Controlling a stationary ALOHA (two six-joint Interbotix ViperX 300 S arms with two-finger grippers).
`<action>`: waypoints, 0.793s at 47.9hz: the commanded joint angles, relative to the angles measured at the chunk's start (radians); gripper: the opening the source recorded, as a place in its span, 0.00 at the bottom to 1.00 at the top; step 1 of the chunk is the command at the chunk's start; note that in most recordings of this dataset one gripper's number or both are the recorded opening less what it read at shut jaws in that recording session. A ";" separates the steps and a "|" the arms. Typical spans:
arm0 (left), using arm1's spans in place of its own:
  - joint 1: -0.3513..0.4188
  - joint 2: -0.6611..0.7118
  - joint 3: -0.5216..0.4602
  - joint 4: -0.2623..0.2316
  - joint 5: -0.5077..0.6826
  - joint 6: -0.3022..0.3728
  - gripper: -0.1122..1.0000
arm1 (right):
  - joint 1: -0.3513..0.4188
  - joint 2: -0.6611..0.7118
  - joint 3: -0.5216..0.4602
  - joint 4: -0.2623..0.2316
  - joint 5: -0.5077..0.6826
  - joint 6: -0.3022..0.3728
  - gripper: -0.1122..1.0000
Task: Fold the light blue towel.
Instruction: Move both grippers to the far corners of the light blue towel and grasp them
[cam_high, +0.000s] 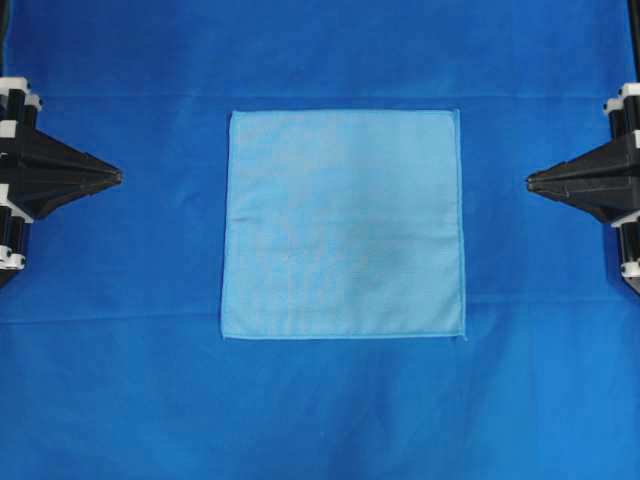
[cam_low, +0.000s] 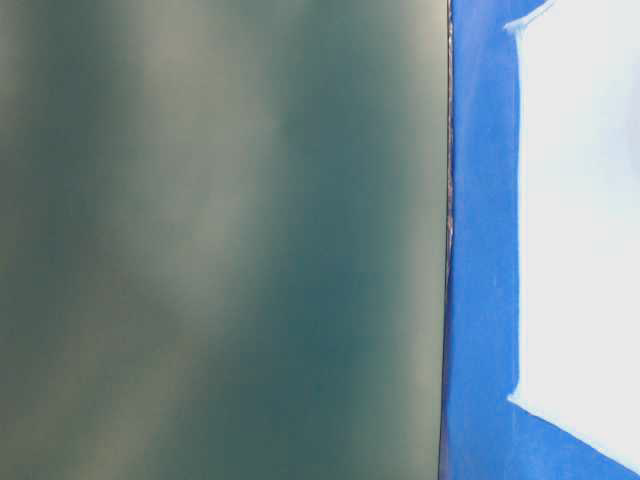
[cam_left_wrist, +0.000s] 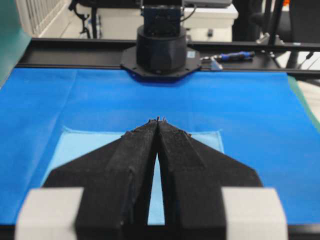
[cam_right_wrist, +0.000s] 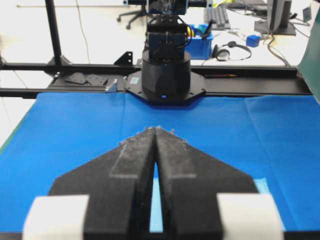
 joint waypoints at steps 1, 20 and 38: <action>0.003 0.029 -0.038 -0.021 0.003 -0.003 0.11 | -0.014 0.012 -0.026 0.002 -0.002 0.002 0.12; 0.189 0.245 -0.043 -0.021 -0.032 0.009 0.11 | -0.268 0.207 -0.124 0.006 0.267 0.009 0.12; 0.337 0.634 -0.137 -0.021 -0.100 0.018 0.53 | -0.451 0.522 -0.181 0.000 0.330 0.009 0.18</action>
